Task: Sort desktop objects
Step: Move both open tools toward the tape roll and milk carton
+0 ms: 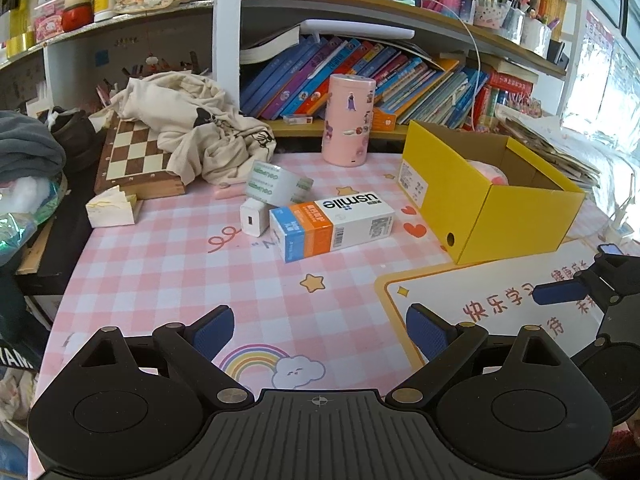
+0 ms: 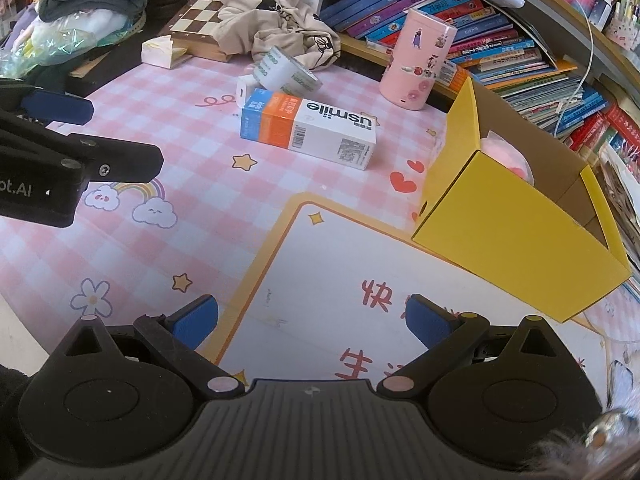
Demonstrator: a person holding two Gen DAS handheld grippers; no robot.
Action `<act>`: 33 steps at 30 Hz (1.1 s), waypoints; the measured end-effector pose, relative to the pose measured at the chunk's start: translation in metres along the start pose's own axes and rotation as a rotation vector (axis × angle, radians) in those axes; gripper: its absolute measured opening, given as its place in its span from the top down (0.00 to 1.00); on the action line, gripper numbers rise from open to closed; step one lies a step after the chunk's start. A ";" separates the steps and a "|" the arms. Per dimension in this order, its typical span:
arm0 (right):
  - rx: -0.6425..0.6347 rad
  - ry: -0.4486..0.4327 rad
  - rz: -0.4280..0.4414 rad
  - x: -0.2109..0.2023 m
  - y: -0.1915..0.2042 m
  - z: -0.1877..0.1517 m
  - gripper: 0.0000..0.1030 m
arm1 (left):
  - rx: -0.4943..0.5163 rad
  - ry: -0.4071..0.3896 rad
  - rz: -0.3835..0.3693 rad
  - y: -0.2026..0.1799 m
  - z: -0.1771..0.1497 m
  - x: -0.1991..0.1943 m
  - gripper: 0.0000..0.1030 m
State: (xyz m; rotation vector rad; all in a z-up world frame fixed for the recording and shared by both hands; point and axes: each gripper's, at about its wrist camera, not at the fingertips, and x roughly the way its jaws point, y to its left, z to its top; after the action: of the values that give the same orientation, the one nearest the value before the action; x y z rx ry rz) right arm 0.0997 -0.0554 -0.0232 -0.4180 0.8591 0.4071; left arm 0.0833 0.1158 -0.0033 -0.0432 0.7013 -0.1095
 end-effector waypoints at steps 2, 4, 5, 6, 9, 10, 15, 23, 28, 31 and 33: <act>0.000 -0.001 0.000 0.000 0.002 0.001 0.02 | -0.001 0.005 0.003 0.002 -0.001 0.000 0.08; -0.003 -0.001 0.001 0.000 0.006 0.001 0.02 | 0.003 0.013 0.011 0.004 -0.003 0.000 0.08; -0.004 -0.001 0.002 0.000 0.007 0.002 0.02 | 0.007 0.014 0.014 0.005 -0.003 0.000 0.08; -0.007 -0.001 0.003 -0.001 0.009 0.002 0.02 | 0.010 0.012 0.016 0.006 -0.004 -0.001 0.08; -0.018 -0.002 0.008 -0.001 0.015 0.003 0.02 | 0.010 0.008 0.019 0.009 -0.006 -0.004 0.08; -0.022 -0.003 0.010 -0.001 0.017 0.003 0.02 | 0.008 0.007 0.021 0.011 -0.006 -0.005 0.08; -0.041 -0.008 0.015 -0.002 0.023 0.006 0.02 | -0.008 0.002 0.031 0.017 -0.008 -0.009 0.08; -0.050 -0.019 0.024 -0.001 0.025 0.011 0.02 | -0.019 -0.002 0.043 0.021 -0.010 -0.012 0.07; -0.072 -0.027 0.037 0.002 0.029 0.016 0.02 | -0.038 -0.008 0.063 0.026 -0.010 -0.014 0.07; -0.082 -0.028 0.046 0.005 0.031 0.019 0.02 | -0.048 -0.007 0.074 0.029 -0.010 -0.013 0.07; -0.086 -0.027 0.050 0.007 0.030 0.021 0.02 | -0.052 -0.004 0.077 0.031 -0.009 -0.011 0.07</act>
State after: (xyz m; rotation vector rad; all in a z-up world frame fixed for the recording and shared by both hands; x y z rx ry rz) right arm 0.1022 -0.0178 -0.0222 -0.4696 0.8289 0.4960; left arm 0.0724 0.1474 -0.0054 -0.0658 0.7004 -0.0170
